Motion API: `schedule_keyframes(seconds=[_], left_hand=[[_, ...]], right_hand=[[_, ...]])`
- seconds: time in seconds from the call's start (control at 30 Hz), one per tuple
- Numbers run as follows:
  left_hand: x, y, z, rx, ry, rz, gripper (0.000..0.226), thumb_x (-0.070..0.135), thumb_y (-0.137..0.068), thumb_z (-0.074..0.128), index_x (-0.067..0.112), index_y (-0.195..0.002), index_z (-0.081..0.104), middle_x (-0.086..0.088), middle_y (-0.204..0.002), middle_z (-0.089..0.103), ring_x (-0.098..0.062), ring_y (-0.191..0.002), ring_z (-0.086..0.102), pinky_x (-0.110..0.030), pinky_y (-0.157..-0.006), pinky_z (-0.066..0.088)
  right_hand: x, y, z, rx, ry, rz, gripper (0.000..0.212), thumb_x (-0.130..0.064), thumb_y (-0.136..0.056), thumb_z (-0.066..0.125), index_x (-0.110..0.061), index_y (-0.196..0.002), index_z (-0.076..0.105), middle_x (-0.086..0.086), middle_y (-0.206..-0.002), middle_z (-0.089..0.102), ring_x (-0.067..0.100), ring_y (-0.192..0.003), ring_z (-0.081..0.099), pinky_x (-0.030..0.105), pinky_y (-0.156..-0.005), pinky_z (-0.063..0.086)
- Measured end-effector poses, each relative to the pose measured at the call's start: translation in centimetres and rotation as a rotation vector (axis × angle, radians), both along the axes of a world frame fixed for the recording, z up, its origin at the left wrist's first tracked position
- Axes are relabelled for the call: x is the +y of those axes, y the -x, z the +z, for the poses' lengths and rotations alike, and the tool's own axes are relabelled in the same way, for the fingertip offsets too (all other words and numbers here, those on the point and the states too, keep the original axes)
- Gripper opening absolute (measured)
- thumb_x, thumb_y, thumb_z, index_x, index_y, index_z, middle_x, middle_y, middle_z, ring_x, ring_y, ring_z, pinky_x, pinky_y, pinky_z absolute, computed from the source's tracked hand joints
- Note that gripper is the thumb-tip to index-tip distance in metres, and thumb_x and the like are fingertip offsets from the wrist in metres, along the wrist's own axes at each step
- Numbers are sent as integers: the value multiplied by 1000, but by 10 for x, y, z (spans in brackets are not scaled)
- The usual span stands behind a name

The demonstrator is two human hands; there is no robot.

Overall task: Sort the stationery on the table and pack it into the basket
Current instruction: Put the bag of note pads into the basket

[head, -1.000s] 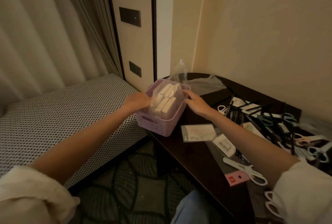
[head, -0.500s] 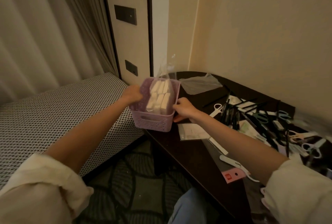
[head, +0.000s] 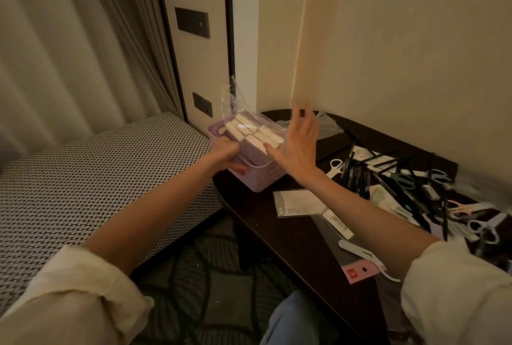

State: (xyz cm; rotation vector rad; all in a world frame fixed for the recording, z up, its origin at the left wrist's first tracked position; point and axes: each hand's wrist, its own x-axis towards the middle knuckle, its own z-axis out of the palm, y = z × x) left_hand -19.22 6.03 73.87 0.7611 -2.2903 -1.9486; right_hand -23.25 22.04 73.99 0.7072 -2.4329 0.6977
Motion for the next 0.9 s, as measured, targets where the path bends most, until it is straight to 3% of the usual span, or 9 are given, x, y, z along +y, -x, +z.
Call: schedule_keyframes(seconds=[0.07, 0.17, 0.27, 0.37, 0.43, 0.57, 0.7, 0.8, 0.9], left_hand=[[2, 1, -2, -17, -55, 2, 30, 3, -91, 56, 4, -121, 52, -16, -107, 61, -33, -78, 68, -38, -56, 60], [3, -1, -4, -52, -151, 5, 23, -2, -92, 50, 3, -115, 53, -17, -104, 63, -35, -86, 69, -41, -63, 61], [5, -3, -8, -100, -238, 15, 26, -5, -94, 41, 9, -114, 49, -19, -110, 60, -40, -98, 66, -45, -74, 59], [13, -5, -11, -122, -273, 8, 20, -4, -96, 38, 11, -105, 48, -16, -102, 58, -37, -101, 64, -44, -72, 59], [17, -7, -12, -117, -290, 1, 20, -6, -96, 37, 10, -103, 47, -14, -97, 58, -32, -90, 65, -42, -65, 60], [19, -9, -11, -109, -275, -2, 22, -5, -97, 37, 8, -109, 49, -14, -96, 61, -28, -84, 64, -44, -76, 56], [20, -19, -5, -156, -235, -4, 13, 6, -97, 45, 11, -109, 48, -11, -97, 57, -32, -92, 62, -48, -82, 55], [14, -25, -7, -246, -161, -40, 34, 25, -98, 50, 9, -127, 44, -15, -117, 58, -39, -100, 64, -49, -76, 56], [10, -23, -13, -219, -96, 20, 42, 35, -97, 48, 10, -131, 45, -14, -120, 58, -35, -102, 62, -45, -75, 54]], right_hand=[[-6, 9, -1, 264, -256, 70, 87, -41, -77, 72, -18, -149, 28, 25, -150, 25, 40, -139, 25, 50, -115, 18], [-14, 22, -2, 194, -584, 71, 71, -48, -83, 65, -28, -144, 38, 20, -153, 26, 38, -141, 22, 50, -117, 9], [-17, 35, -4, 172, -735, -10, 56, -54, -87, 57, -31, -138, 47, 16, -150, 32, 36, -140, 25, 51, -116, 6], [-14, 47, -5, 142, -733, -51, 42, -48, -89, 58, -32, -128, 57, 15, -142, 41, 34, -133, 32, 50, -116, 8], [-13, 52, -7, 80, -685, -80, 37, -45, -90, 58, -32, -125, 59, 14, -139, 43, 34, -130, 35, 50, -115, 13], [-24, 49, -12, 91, -739, -116, 26, -34, -91, 59, -26, -115, 65, 10, -126, 54, 32, -119, 43, 46, -108, 22], [-20, 51, -11, 66, -776, -44, 37, -36, -93, 56, -22, -128, 56, 16, -135, 47, 34, -131, 36, 49, -114, 13], [-6, 51, -2, 41, -762, 57, 50, -41, -94, 52, -23, -140, 44, 17, -146, 35, 31, -142, 21, 53, -116, 1], [10, 42, 9, 30, -702, 145, 56, -39, -94, 54, -21, -145, 38, 15, -153, 28, 28, -145, 16, 51, -116, -1]])
